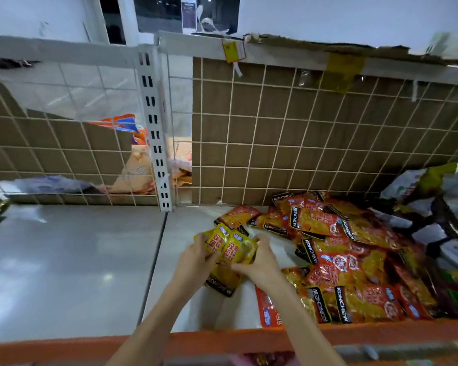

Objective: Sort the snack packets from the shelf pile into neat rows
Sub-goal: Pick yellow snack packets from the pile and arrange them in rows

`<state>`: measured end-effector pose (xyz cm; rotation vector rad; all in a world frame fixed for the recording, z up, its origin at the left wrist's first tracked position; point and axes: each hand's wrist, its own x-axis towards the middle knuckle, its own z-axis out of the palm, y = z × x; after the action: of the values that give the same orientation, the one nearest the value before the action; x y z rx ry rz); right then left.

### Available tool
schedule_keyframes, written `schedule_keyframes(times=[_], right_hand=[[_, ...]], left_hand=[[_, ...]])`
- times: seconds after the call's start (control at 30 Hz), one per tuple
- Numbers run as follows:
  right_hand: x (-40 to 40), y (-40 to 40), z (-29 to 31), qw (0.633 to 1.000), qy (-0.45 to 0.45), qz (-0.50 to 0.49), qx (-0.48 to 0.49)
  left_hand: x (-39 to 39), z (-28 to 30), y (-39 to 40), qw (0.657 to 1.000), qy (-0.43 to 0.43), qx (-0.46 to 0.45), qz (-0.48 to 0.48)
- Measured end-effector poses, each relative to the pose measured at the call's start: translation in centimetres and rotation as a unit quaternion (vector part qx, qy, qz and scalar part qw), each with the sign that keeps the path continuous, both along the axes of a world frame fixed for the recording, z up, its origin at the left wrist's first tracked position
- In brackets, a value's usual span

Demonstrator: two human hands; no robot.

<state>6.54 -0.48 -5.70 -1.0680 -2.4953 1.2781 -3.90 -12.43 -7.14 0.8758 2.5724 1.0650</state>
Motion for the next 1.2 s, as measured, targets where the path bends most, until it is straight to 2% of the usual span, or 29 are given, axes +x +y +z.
schedule_keyframes(times=[0.1, 0.2, 0.33, 0.43, 0.53, 0.7, 0.83, 1.03, 1.2], right_hand=[[0.2, -0.3, 0.0, 0.991, 0.102, -0.004, -0.092], [0.0, -0.6, -0.7, 0.97, 0.167, -0.028, -0.174], [-0.6, -0.6, -0.8, 0.946, 0.177, -0.054, -0.265], [-1.0, -1.3, -0.6, 0.916, 0.188, -0.016, -0.353], [-1.6, -2.5, -0.4, 0.902, 0.174, 0.031, -0.395], [-3.1, -4.2, 0.3, 0.889, 0.156, 0.107, -0.417], [-4.3, -6.0, 0.9, 0.883, 0.149, 0.193, -0.402], [-4.3, -11.0, 0.5, 0.858, 0.112, 0.32, -0.387], [-3.8, -16.8, 0.1, 0.824, 0.072, 0.395, -0.399]], left_hand=[[0.3, 0.3, -0.4, 0.994, -0.057, 0.081, 0.033], [0.3, 0.5, -0.7, 0.978, -0.125, 0.156, 0.059], [-0.3, 1.0, -2.1, 0.951, -0.208, 0.215, 0.08], [-0.4, 1.6, -4.1, 0.923, -0.254, 0.268, 0.105], [-0.1, 1.8, -6.7, 0.897, -0.28, 0.307, 0.153], [1.6, 2.6, -10.2, 0.865, -0.263, 0.363, 0.224], [3.8, 3.3, -13.4, 0.849, -0.196, 0.384, 0.305], [9.2, 2.0, -20.1, 0.777, -0.141, 0.413, 0.454], [14.5, 0.4, -25.2, 0.699, -0.127, 0.427, 0.56]])
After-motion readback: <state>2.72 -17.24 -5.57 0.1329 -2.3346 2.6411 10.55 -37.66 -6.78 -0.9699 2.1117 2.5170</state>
